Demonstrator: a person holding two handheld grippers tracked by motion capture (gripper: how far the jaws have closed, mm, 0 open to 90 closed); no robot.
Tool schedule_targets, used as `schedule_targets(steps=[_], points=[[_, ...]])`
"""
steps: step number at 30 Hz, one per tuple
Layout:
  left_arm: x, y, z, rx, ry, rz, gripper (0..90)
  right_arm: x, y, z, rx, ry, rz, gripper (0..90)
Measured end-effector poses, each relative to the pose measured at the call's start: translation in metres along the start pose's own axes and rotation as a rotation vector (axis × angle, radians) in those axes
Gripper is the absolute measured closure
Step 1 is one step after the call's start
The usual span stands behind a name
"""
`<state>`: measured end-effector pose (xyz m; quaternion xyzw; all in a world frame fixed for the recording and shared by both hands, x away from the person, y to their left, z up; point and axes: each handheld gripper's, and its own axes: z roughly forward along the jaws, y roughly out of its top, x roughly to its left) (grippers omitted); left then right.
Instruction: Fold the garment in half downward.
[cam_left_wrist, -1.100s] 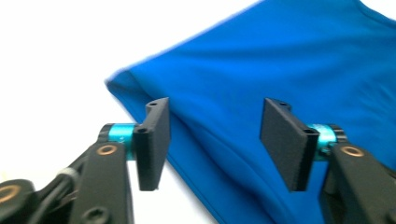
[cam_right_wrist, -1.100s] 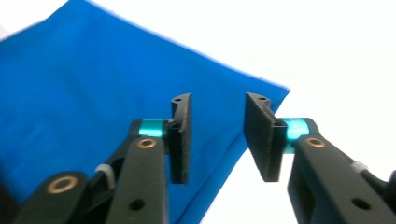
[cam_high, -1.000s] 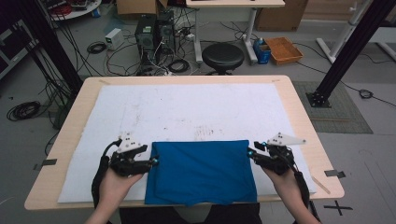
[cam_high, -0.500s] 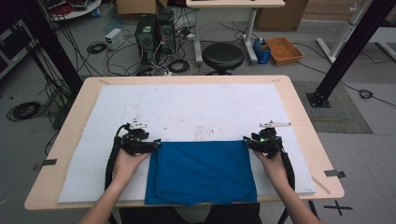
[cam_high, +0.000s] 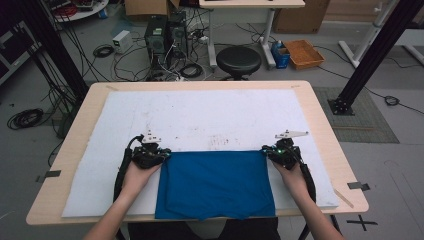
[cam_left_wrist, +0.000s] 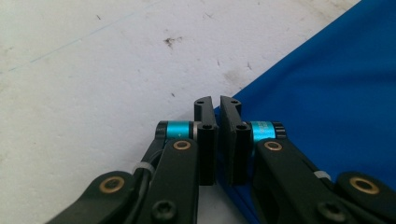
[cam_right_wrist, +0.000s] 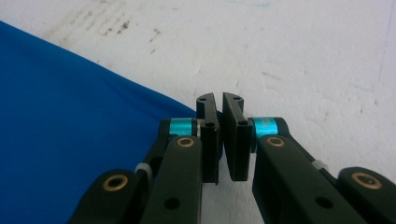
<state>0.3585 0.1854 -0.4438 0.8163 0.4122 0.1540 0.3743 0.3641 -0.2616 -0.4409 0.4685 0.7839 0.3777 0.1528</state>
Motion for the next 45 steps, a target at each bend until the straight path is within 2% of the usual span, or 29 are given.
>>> schedule_targets(steps=[6, 13, 19, 21, 24, 29, 32, 35, 37, 40, 45], points=[[0.005, 0.010, 0.003, -0.018, 0.008, 0.008, 85.5, -0.005, 0.015, 0.002, -0.012, -0.031, -0.045, 86.7], [0.019, 0.027, 0.013, -0.060, 0.016, -0.005, 85.5, -0.016, 0.034, 0.011, -0.027, -0.054, -0.020, 86.8], [0.022, 0.034, 0.021, -0.062, 0.029, 0.000, 85.3, -0.022, 0.034, 0.017, -0.025, -0.066, 0.002, 86.7], [0.022, 0.034, 0.021, -0.049, 0.031, 0.010, 85.1, -0.023, 0.035, 0.017, -0.029, -0.064, -0.003, 86.7], [0.023, 0.034, 0.019, -0.054, 0.033, 0.004, 85.0, -0.023, 0.035, 0.017, -0.037, -0.060, -0.016, 86.7], [0.023, 0.034, 0.019, -0.057, 0.032, 0.007, 84.1, -0.024, 0.035, 0.019, -0.029, -0.057, -0.008, 85.9], [0.025, 0.033, 0.018, -0.065, 0.036, -0.007, 76.7, -0.023, 0.035, 0.019, -0.036, -0.055, -0.019, 78.4], [0.026, 0.033, 0.010, -0.091, 0.029, -0.010, 62.5, -0.024, 0.035, 0.016, -0.044, -0.049, -0.004, 67.2], [0.024, 0.034, 0.000, -0.115, 0.041, 0.023, 53.5, -0.023, 0.036, 0.010, -0.071, -0.039, 0.003, 64.0], [0.019, 0.034, -0.016, -0.159, 0.047, 0.046, 44.4, -0.020, 0.037, 0.000, -0.092, -0.039, -0.004, 52.9], [0.010, 0.031, -0.044, -0.241, 0.034, 0.062, 34.9, -0.009, 0.042, -0.018, -0.151, -0.014, -0.057, 42.9]])
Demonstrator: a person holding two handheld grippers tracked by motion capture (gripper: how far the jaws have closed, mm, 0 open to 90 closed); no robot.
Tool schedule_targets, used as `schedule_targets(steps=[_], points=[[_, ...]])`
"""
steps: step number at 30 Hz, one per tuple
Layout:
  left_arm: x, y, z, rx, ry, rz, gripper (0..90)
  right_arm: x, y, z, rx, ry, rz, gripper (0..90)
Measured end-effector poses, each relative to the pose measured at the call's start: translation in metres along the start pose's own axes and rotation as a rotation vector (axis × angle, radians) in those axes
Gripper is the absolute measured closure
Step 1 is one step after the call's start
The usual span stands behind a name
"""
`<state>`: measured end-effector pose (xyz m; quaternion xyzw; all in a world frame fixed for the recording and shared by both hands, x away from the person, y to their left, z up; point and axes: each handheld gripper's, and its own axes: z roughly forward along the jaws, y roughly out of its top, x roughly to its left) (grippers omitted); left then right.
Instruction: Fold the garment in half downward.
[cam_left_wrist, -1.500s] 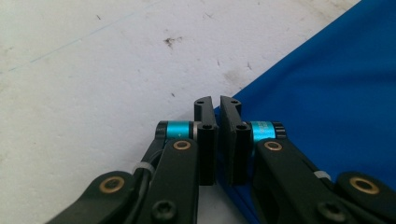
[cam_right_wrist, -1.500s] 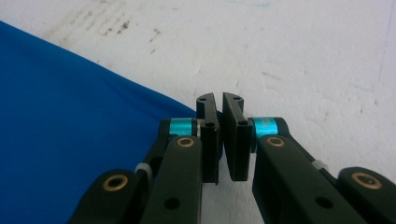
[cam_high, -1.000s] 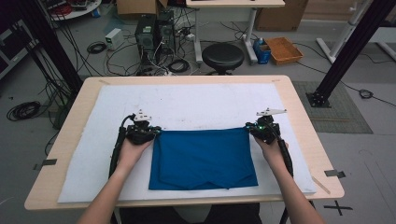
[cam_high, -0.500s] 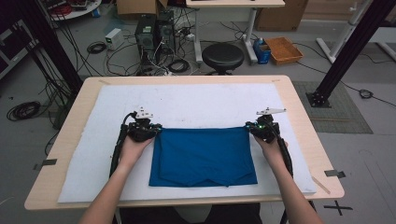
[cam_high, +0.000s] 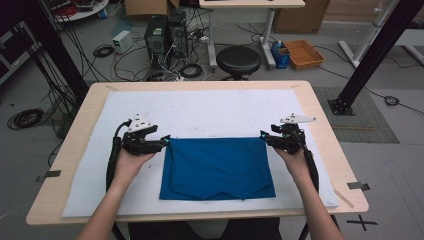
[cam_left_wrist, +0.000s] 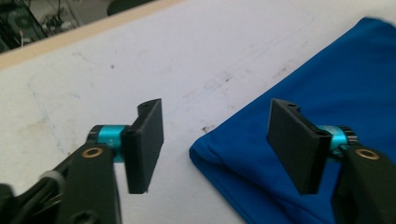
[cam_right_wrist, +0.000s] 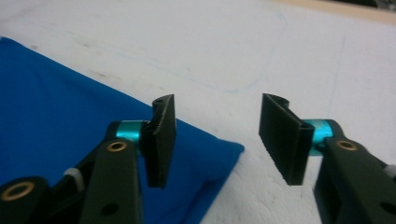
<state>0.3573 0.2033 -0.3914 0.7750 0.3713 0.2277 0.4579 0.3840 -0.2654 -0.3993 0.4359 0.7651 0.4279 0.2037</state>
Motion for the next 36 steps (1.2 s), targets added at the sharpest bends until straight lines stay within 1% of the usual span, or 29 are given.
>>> schedule_targets(steps=[2, 4, 5, 7, 8, 10, 12, 14, 16, 20, 22, 24, 27, 29, 31, 36], points=[[-0.005, -0.001, -0.009, -0.015, -0.019, 0.011, 34.2, 0.004, 0.002, -0.008, -0.030, 0.015, -0.013, 41.4], [-0.010, -0.003, -0.018, -0.017, -0.030, 0.025, 32.1, 0.007, 0.003, -0.015, -0.055, 0.032, -0.025, 39.1], [-0.012, -0.004, -0.021, -0.022, -0.038, 0.026, 31.5, 0.008, 0.002, -0.019, -0.066, 0.039, -0.023, 38.2], [-0.015, -0.006, -0.026, -0.039, -0.048, 0.030, 31.4, 0.008, 0.001, -0.024, -0.071, 0.067, -0.017, 37.1], [-0.017, -0.007, -0.028, -0.039, -0.051, 0.033, 31.2, 0.008, 0.000, -0.026, -0.071, 0.075, -0.017, 36.7], [-0.018, -0.007, -0.029, -0.042, -0.055, 0.035, 29.9, 0.006, 0.001, -0.030, -0.076, 0.072, -0.021, 35.1], [-0.018, -0.007, -0.030, -0.049, -0.073, 0.030, 29.9, 0.004, 0.001, -0.034, -0.086, 0.082, -0.012, 34.3], [-0.019, -0.006, -0.031, -0.047, -0.072, 0.029, 29.8, 0.001, 0.003, -0.038, -0.092, 0.086, 0.000, 31.5], [-0.018, -0.006, -0.032, -0.059, -0.070, 0.028, 29.6, -0.001, 0.003, -0.040, -0.103, 0.090, 0.007, 31.2], [-0.015, -0.007, -0.032, -0.056, -0.059, 0.025, 29.6, -0.002, 0.003, -0.040, -0.105, 0.094, 0.002, 30.2], [-0.014, -0.007, -0.032, -0.052, -0.060, 0.022, 29.6, -0.001, 0.004, -0.039, -0.098, 0.095, 0.008, 29.2], [-0.013, -0.007, -0.033, -0.059, -0.056, 0.020, 29.6, -0.001, 0.004, -0.037, -0.094, 0.103, 0.005, 28.9], [-0.013, -0.007, -0.036, -0.066, -0.057, 0.021, 29.6, 0.000, 0.005, -0.035, -0.091, 0.103, 0.005, 28.8], [-0.013, -0.007, -0.038, -0.069, -0.066, 0.020, 29.6, 0.000, 0.006, -0.033, -0.090, 0.102, 0.005, 28.8], [-0.013, -0.007, -0.040, -0.074, -0.064, 0.025, 29.6, -0.001, 0.007, -0.033, -0.093, 0.102, 0.008, 28.8], [-0.011, -0.011, -0.045, -0.073, -0.050, 0.017, 29.6, -0.003, 0.010, -0.031, -0.099, 0.099, 0.012, 28.8]])
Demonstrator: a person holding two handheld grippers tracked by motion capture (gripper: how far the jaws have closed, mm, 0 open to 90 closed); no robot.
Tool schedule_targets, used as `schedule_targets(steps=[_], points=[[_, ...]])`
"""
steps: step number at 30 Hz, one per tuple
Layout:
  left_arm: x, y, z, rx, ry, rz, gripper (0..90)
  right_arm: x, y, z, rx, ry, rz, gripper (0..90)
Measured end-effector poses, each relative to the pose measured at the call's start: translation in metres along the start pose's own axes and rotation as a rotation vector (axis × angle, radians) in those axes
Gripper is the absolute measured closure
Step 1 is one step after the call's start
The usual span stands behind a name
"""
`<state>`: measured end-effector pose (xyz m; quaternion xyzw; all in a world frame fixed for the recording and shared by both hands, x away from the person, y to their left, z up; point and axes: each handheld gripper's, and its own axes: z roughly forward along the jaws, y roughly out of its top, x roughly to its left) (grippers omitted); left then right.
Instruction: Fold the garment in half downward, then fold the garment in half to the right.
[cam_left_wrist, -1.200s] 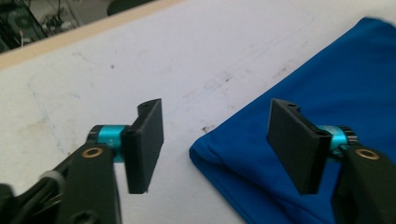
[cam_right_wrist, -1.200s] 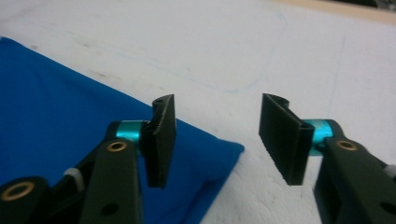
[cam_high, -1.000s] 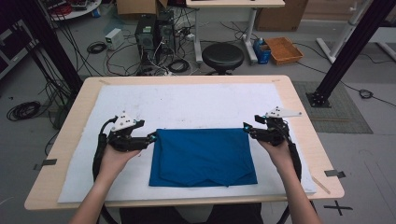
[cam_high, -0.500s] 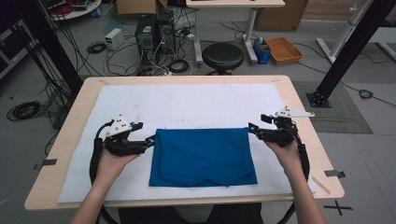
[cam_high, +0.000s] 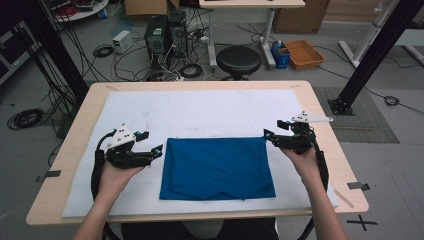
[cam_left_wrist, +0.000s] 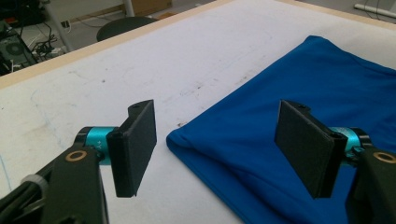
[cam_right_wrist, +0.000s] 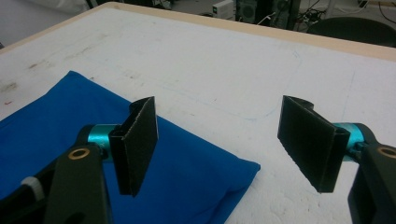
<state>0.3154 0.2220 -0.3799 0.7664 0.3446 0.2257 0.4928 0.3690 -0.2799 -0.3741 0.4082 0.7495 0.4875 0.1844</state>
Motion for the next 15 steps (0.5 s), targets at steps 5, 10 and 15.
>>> schedule_targets(steps=[5, 10, 15], points=[[0.0012, -0.0012, -0.0038, 0.002, 0.015, -0.003, 29.6, 0.0000, 0.0019, 0.0021, -0.002, 0.005, 0.002, 28.7], [-0.0030, 0.0009, -0.0045, -0.006, 0.009, -0.002, 29.6, 0.0009, 0.0037, 0.0008, -0.011, 0.012, 0.002, 28.7], [-0.0057, 0.0012, -0.0024, 0.010, -0.002, -0.016, 29.7, 0.0015, 0.0050, 0.0013, -0.013, 0.016, 0.002, 28.7]])
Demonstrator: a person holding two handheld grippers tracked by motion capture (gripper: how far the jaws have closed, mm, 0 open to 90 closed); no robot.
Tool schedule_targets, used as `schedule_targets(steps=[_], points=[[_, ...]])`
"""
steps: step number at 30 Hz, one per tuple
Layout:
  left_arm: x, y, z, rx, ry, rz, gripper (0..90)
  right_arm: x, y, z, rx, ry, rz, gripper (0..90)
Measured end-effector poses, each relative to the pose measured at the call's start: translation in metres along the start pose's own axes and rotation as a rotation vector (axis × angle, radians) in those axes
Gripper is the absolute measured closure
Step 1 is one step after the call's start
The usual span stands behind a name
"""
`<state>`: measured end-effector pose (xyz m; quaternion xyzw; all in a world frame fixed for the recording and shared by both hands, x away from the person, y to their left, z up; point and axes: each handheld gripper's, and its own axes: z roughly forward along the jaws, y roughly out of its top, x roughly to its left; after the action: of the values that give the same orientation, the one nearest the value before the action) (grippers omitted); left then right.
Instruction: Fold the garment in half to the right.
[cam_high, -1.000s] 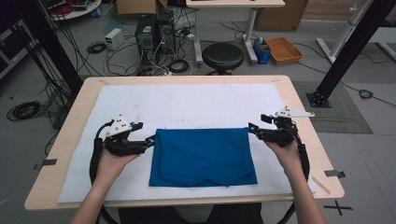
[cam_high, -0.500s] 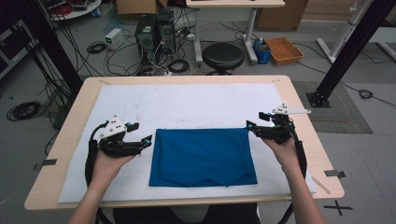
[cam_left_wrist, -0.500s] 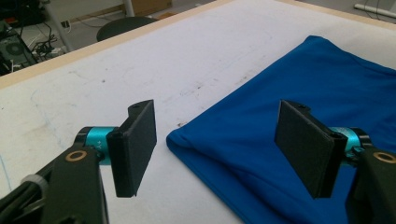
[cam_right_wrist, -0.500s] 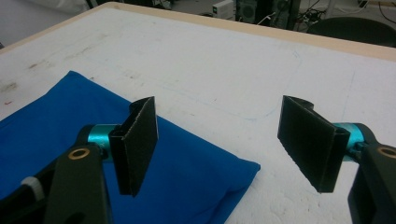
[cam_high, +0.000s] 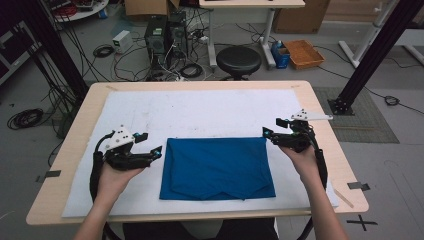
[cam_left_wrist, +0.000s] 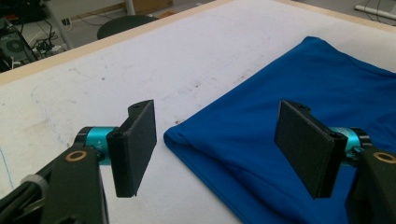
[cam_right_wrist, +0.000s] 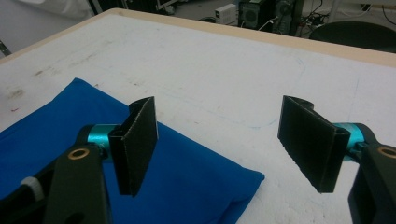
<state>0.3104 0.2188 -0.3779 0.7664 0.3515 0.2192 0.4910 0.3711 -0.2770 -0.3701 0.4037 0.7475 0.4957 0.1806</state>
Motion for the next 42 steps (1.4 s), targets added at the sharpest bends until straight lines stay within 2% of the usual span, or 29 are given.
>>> schedule_targets(steps=[4, 7, 9, 12, 14, 16, 19, 23, 26, 28, 31, 37, 42], points=[[-0.002, -0.002, -0.002, 0.004, 0.005, -0.021, 31.4, 0.001, 0.000, 0.000, 0.002, -0.003, -0.002, 28.7], [-0.002, -0.006, -0.008, -0.006, 0.002, -0.069, 33.9, 0.001, 0.000, -0.001, -0.003, -0.006, 0.000, 28.8], [-0.004, -0.011, -0.012, -0.005, -0.027, -0.096, 33.9, 0.001, 0.000, -0.002, -0.005, -0.008, 0.001, 28.9], [-0.010, -0.020, -0.020, -0.033, -0.047, -0.093, 33.9, 0.000, -0.001, -0.002, -0.002, -0.007, -0.002, 28.8], [-0.016, -0.026, -0.024, -0.033, -0.048, -0.096, 33.9, 0.001, -0.002, -0.001, 0.001, -0.007, 0.001, 28.9], [-0.023, -0.032, -0.026, -0.014, -0.046, -0.116, 33.9, 0.002, -0.002, 0.001, 0.004, -0.001, -0.003, 28.9], [-0.035, -0.042, -0.026, 0.042, -0.065, -0.188, 33.8, 0.005, -0.001, 0.003, 0.008, 0.003, -0.010, 29.0], [-0.048, -0.055, -0.022, 0.067, -0.056, -0.217, 33.8, 0.009, -0.001, 0.005, 0.013, 0.008, -0.017, 29.0], [-0.059, -0.065, -0.016, 0.089, -0.033, -0.254, 33.8, 0.011, -0.002, 0.006, 0.017, 0.014, -0.023, 29.0], [-0.062, -0.071, -0.011, 0.107, 0.007, -0.306, 34.0, 0.012, -0.002, 0.007, 0.021, 0.015, -0.019, 29.0], [-0.065, -0.074, -0.005, 0.138, 0.050, -0.337, 34.0, 0.012, -0.002, 0.009, 0.025, 0.018, -0.024, 29.0], [-0.072, -0.075, 0.004, 0.157, 0.071, -0.351, 34.0, 0.014, -0.003, 0.010, 0.031, 0.020, -0.023, 29.0], [-0.078, -0.076, 0.013, 0.195, 0.142, -0.346, 35.3, 0.016, -0.002, 0.012, 0.031, 0.027, -0.033, 29.0]])
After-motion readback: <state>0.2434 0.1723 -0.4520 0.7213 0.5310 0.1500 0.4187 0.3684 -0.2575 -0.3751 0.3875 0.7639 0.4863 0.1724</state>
